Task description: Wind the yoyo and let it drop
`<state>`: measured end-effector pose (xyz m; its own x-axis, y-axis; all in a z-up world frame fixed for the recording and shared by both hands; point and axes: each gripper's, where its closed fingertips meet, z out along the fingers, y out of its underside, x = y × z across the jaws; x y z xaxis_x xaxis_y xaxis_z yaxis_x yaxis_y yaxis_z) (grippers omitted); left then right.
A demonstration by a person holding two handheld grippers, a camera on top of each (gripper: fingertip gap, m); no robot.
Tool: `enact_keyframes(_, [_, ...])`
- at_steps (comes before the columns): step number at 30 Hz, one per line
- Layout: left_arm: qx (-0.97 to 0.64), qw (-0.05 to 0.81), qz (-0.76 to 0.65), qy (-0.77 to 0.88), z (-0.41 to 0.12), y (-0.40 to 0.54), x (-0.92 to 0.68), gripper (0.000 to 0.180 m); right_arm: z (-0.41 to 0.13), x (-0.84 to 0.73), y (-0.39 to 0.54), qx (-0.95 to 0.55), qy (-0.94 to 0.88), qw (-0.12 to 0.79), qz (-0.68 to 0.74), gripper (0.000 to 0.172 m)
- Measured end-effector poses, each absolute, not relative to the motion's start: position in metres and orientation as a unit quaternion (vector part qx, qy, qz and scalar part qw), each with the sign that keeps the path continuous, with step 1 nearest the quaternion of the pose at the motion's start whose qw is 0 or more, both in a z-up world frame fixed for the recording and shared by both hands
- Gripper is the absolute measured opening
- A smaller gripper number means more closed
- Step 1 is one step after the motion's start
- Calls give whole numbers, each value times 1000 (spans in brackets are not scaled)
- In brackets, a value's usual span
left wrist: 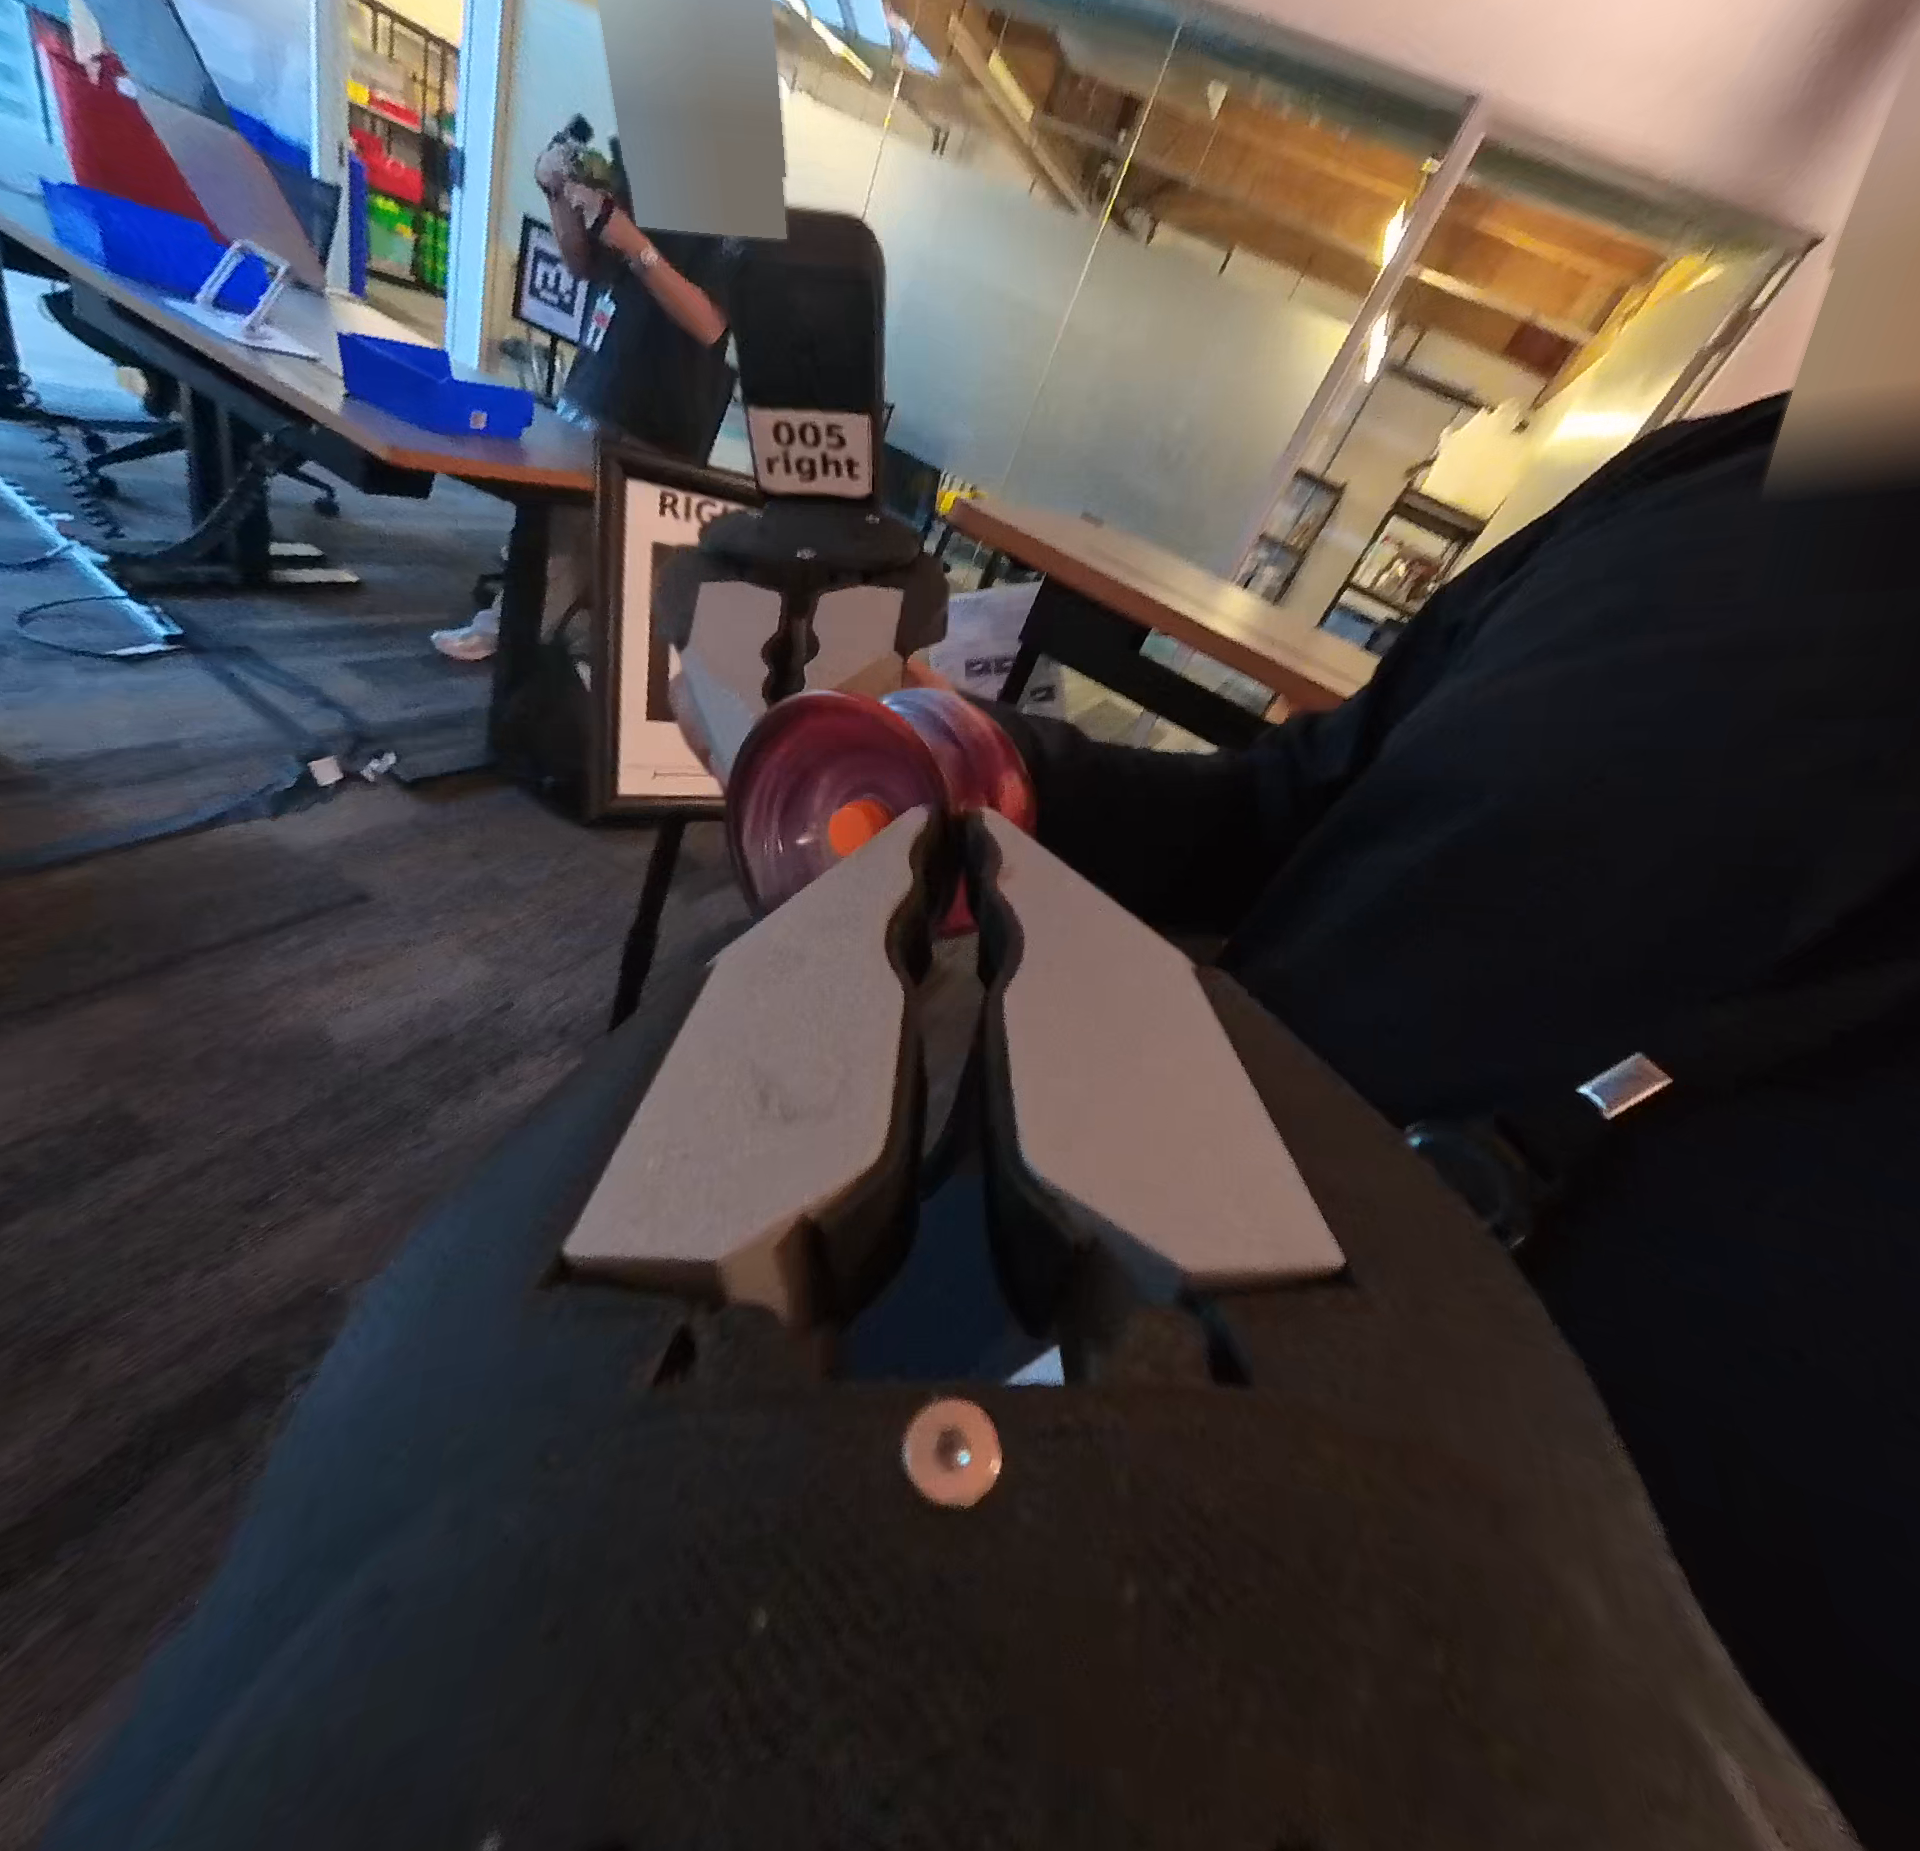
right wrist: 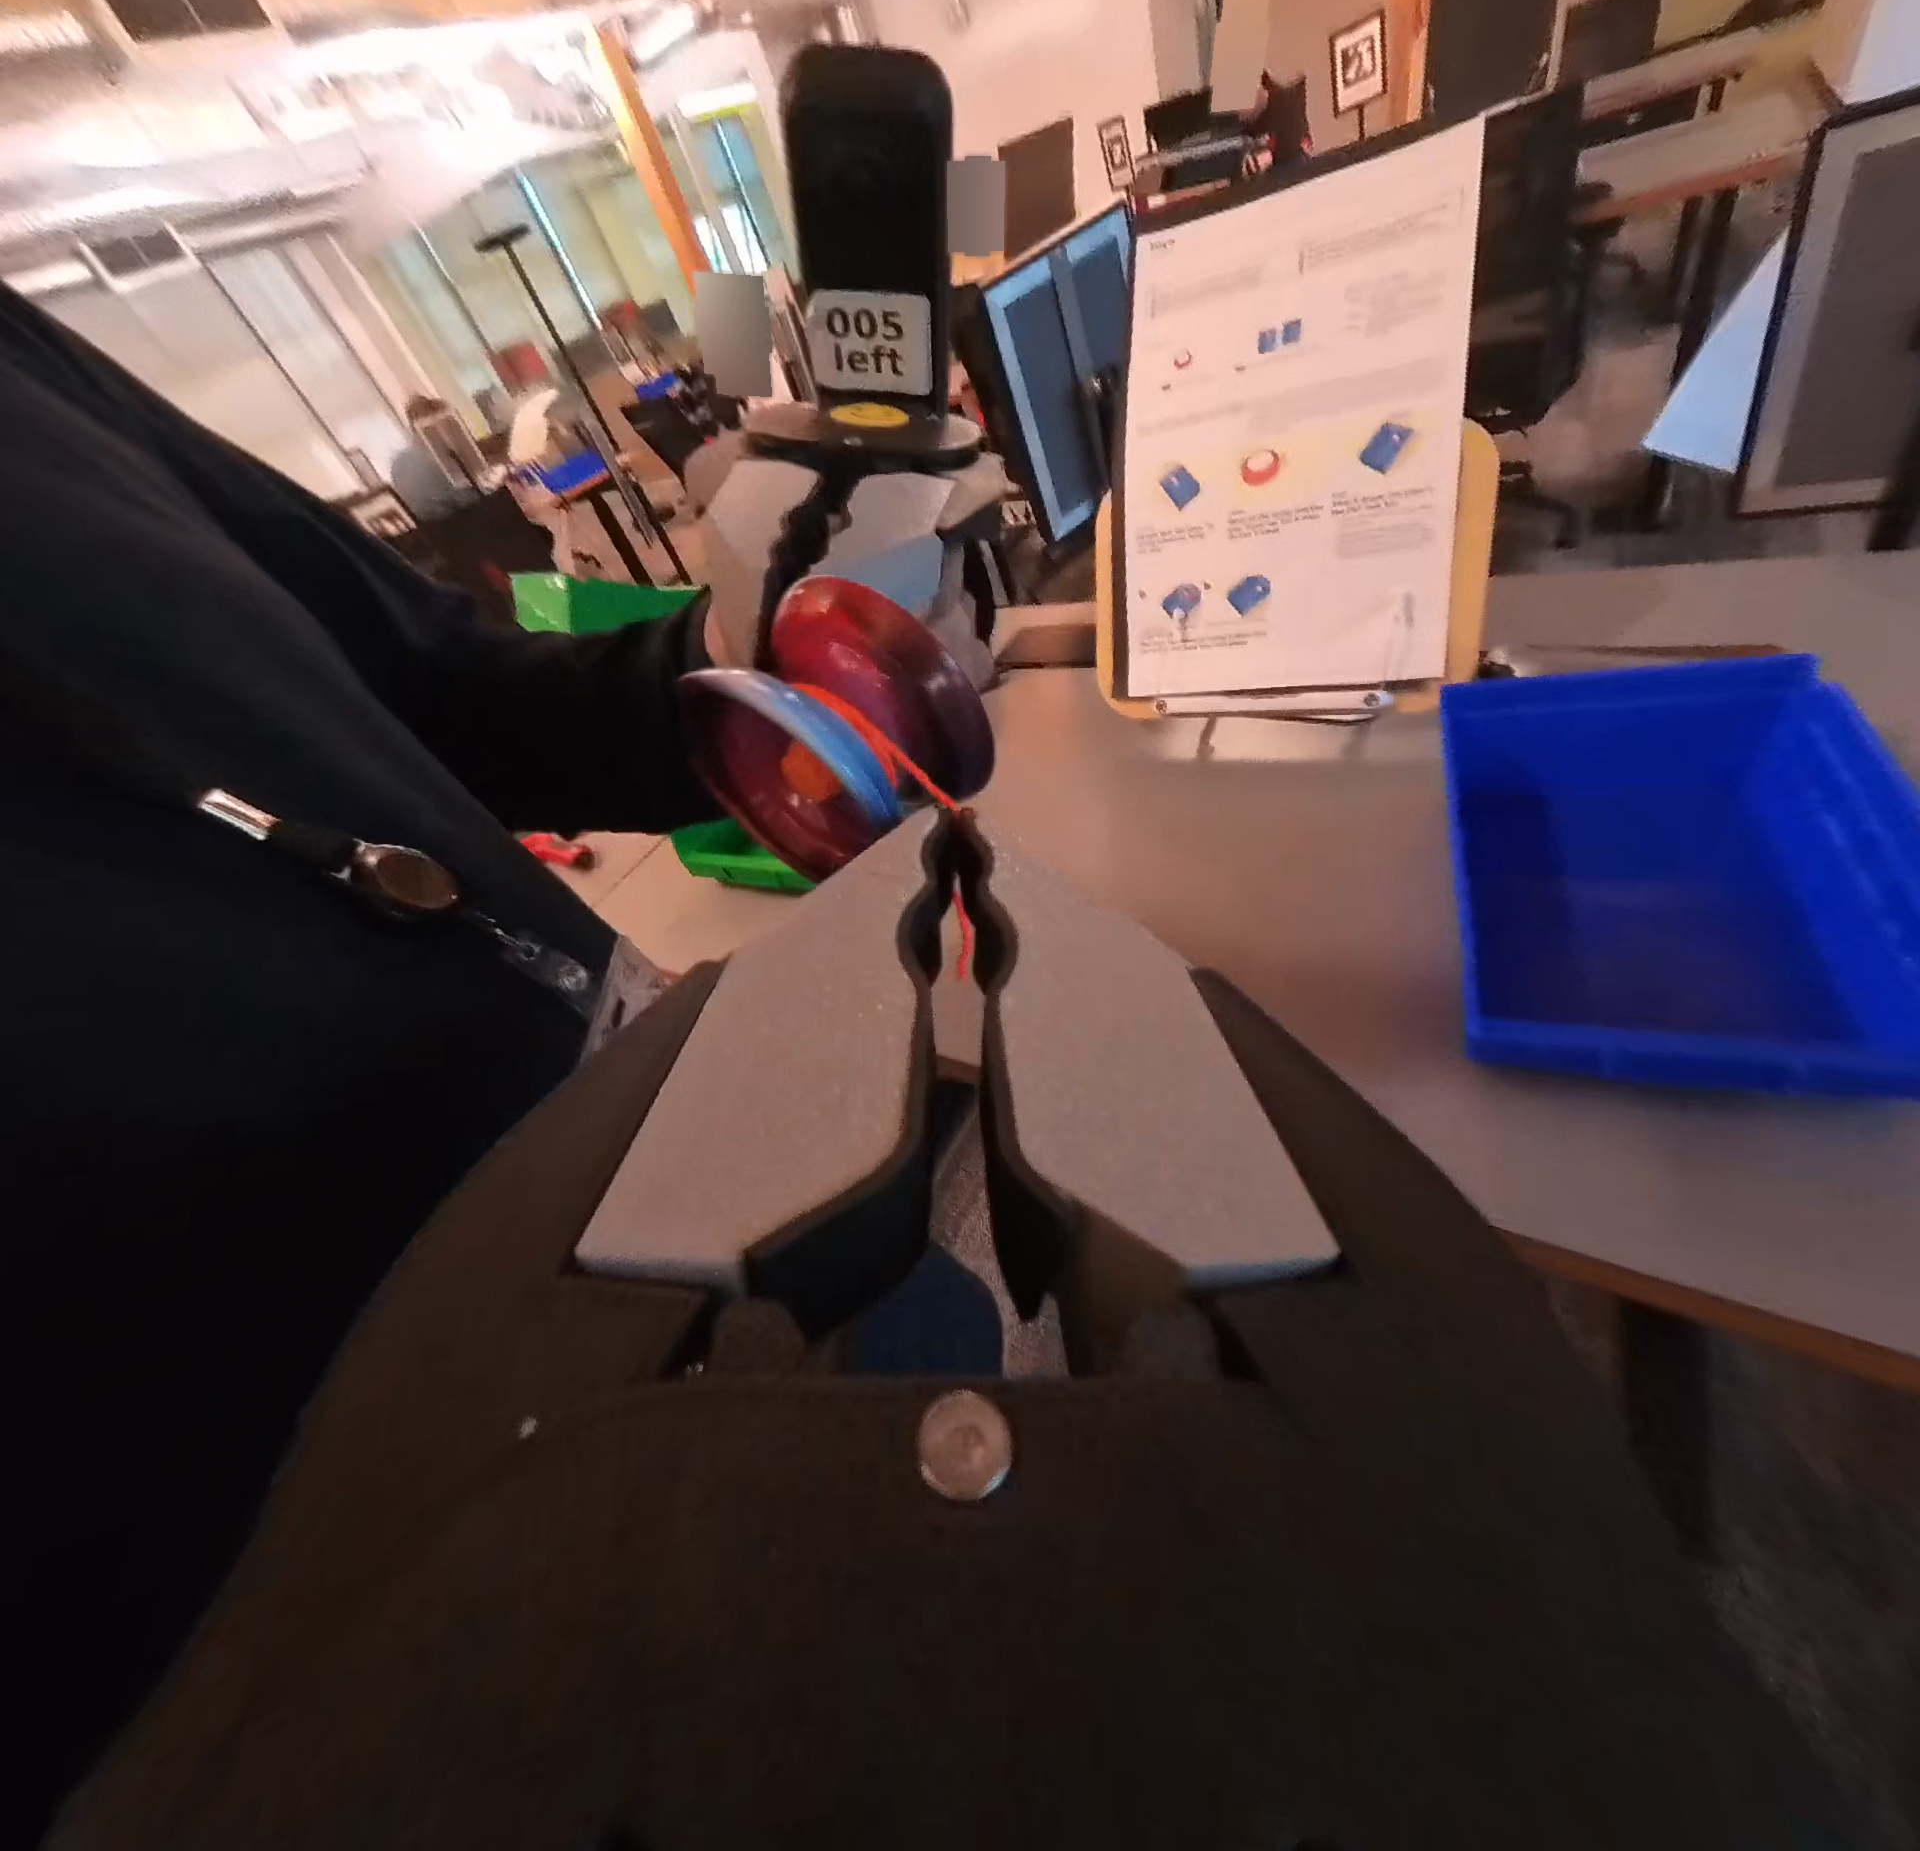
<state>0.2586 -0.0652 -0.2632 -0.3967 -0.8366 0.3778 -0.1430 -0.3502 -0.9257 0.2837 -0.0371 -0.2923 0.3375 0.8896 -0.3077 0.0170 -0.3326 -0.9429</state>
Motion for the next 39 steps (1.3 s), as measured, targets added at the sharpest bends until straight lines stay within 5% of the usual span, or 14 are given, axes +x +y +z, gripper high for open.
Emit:
enact_keyframes(11, [-434, 205, -763, 433, -243, -63, 259, 1, -278, 283, -48, -631, -335, 478, 511, 0])
enact_keyframes(18, [-450, 241, -756, 409, -241, -47, 261, 1, -283, 285, -47, -628, -306, 478, 533, 0])
enact_keyframes(21, [-452, 245, -759, 400, -238, -40, 258, 1, -279, 284, -47, -616, -292, 476, 556, 16])
enact_keyframes(27, [-470, 274, -738, 399, -240, -33, 261, 1, -279, 281, -33, -632, -260, 485, 546, 20])
enact_keyframes(39, [-443, 349, -703, 433, -243, -36, 252, 1, -270, 266, -34, -592, -191, 435, 651, 17])
